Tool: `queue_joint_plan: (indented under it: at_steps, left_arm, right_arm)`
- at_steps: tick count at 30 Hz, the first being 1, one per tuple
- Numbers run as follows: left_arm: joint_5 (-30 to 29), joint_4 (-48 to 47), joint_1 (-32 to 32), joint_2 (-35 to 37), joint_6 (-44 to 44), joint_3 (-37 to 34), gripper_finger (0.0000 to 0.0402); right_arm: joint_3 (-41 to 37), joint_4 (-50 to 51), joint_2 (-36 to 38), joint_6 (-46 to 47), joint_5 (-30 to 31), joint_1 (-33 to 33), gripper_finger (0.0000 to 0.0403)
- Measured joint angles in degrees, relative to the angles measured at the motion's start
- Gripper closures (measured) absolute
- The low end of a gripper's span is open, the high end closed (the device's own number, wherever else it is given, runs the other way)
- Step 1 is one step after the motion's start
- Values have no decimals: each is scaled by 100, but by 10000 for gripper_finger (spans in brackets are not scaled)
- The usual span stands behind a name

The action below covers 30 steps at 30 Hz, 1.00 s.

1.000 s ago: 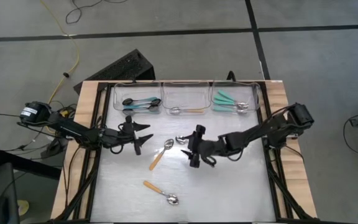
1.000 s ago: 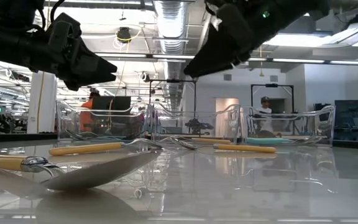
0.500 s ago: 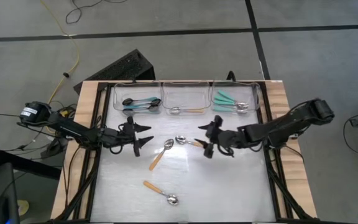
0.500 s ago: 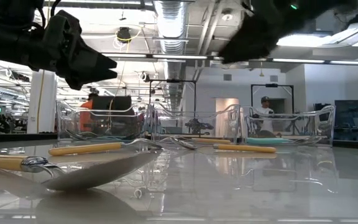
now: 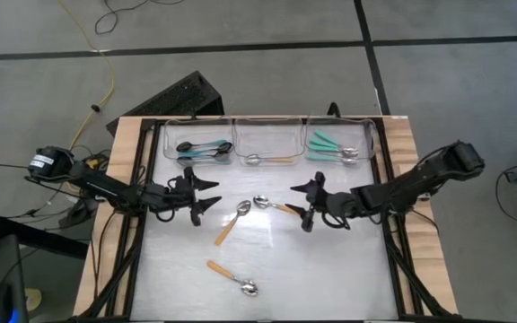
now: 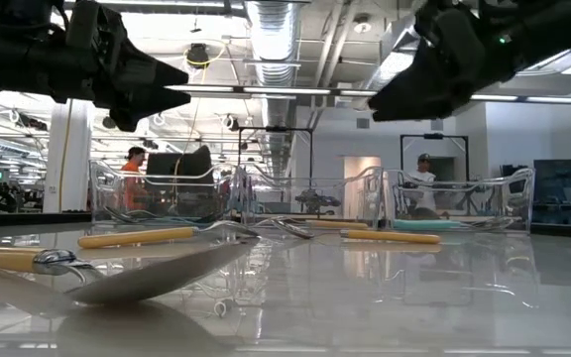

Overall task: Sort silverware by color (type)
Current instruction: Put the middle right yellow spoon into the top center transparent bin

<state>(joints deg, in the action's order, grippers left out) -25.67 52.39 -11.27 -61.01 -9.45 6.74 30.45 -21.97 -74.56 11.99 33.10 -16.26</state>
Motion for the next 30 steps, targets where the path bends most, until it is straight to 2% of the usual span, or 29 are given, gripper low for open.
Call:
queue_joint_plan:
  at_steps: [5,9,13,22,26,30]
  left_arm:
    - [-2,-25,0,-2,115,0,184]
    - [63,-16,0,-2,115,0,184]
    - [144,-31,0,-2,134,0,184]
    - [218,-91,0,-2,161,0,184]
    - [271,-115,-2,-2,159,0,184]
    - [247,-154,-2,-2,142,0,184]
  right_arm:
    - [13,-1138,-759,-504,-48,91,107]
    - [26,-1819,-1085,-736,-56,127,107]
    - [20,-1890,-1100,-456,-345,141,107]
    - [20,-1369,-1105,-280,-463,237,107]
    - [15,-1367,-1442,-194,-477,422,107]
    - [28,-1777,-2017,-149,-598,505,107]
